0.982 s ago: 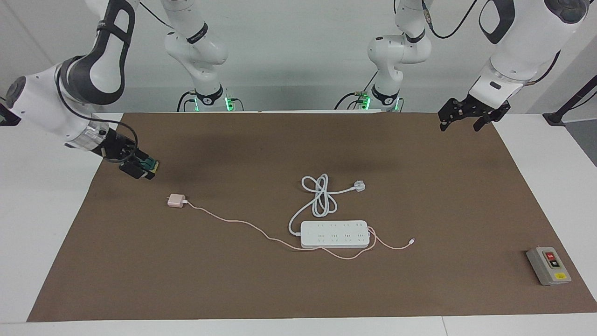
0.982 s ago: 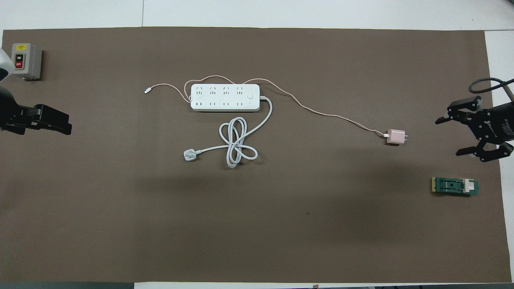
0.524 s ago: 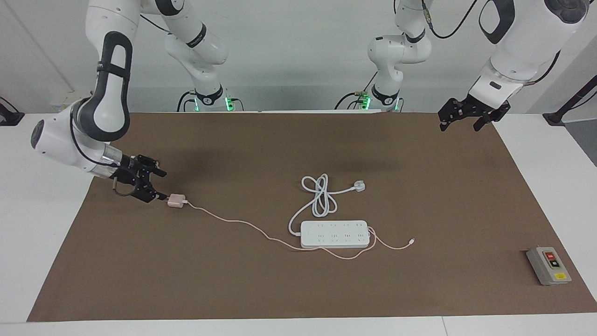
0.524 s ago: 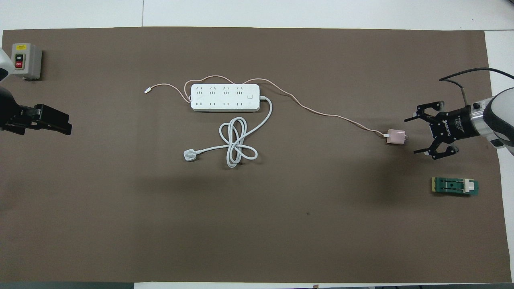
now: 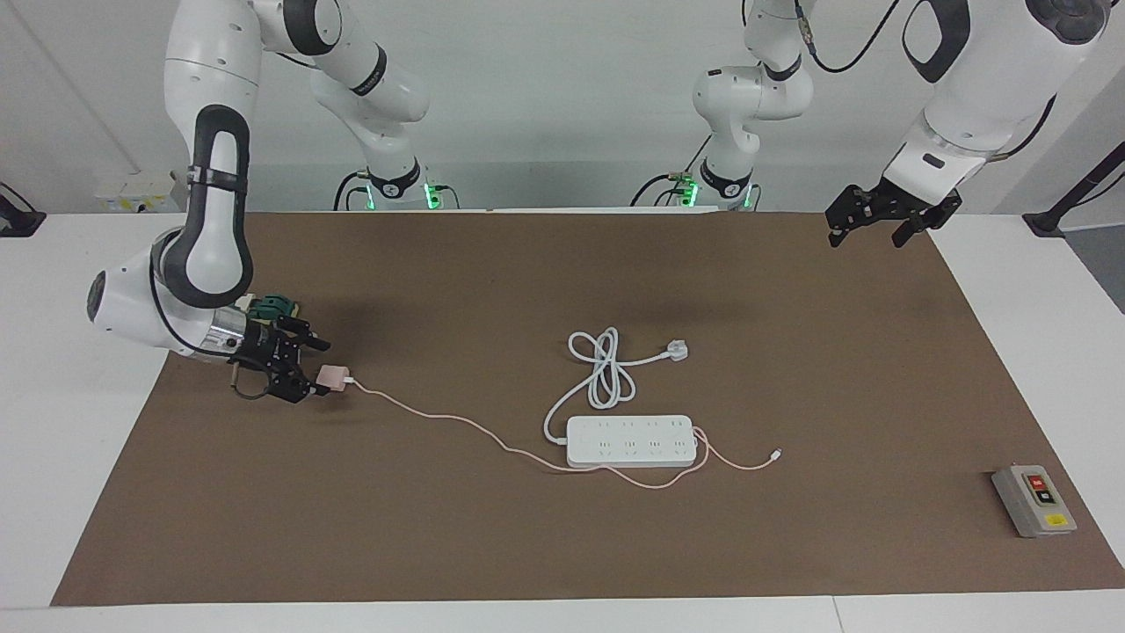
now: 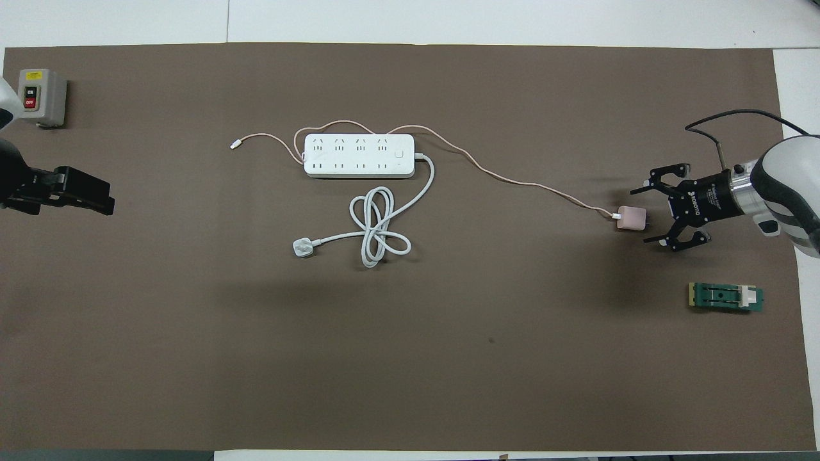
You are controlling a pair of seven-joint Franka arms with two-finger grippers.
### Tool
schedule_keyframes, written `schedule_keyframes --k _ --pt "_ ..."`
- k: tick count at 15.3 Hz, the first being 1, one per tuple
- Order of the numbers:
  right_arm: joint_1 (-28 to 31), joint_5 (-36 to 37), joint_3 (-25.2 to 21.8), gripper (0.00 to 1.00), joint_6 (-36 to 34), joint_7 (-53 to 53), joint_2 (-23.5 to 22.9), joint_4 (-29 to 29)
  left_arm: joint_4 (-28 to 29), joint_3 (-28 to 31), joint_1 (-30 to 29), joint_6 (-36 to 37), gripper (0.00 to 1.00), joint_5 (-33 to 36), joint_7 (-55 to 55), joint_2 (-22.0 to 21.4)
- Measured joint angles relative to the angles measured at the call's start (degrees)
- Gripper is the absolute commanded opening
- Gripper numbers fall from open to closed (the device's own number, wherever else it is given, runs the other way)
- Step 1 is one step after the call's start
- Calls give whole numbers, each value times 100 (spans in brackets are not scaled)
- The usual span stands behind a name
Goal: Plug charger into power strip
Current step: 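Move the right gripper to the pink charger and close on it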
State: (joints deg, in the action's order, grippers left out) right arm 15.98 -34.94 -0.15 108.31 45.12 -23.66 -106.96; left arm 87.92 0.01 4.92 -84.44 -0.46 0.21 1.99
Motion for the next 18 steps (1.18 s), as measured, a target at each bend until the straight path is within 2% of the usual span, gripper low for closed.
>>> schedule_keyframes --k 8,9,10,12,13,14,18 --pt "9 0 -12 100 261 -426 -186 -18 0 0 0 0 100 0 0 0" --pt "9 0 -11 97 328 -490 -190 -45 0 0 0 0 100 0 0 0" --pt "9 -5 -11 66 418 -582 -197 -91 0 0 0 0 100 0 0 0" --pt "9 -55 -12 30 499 -677 -210 -174 0 0 0 0 100 0 0 0" --pt "10 -64 -13 8 498 -686 -208 -191 0 0 0 0 100 0 0 0" --pt "13 -95 -13 0 502 -694 -202 -188 0 0 0 0 100 0 0 0" --pt "9 -188 -10 0 552 -710 -171 -173 0 0 0 0 100 0 0 0"
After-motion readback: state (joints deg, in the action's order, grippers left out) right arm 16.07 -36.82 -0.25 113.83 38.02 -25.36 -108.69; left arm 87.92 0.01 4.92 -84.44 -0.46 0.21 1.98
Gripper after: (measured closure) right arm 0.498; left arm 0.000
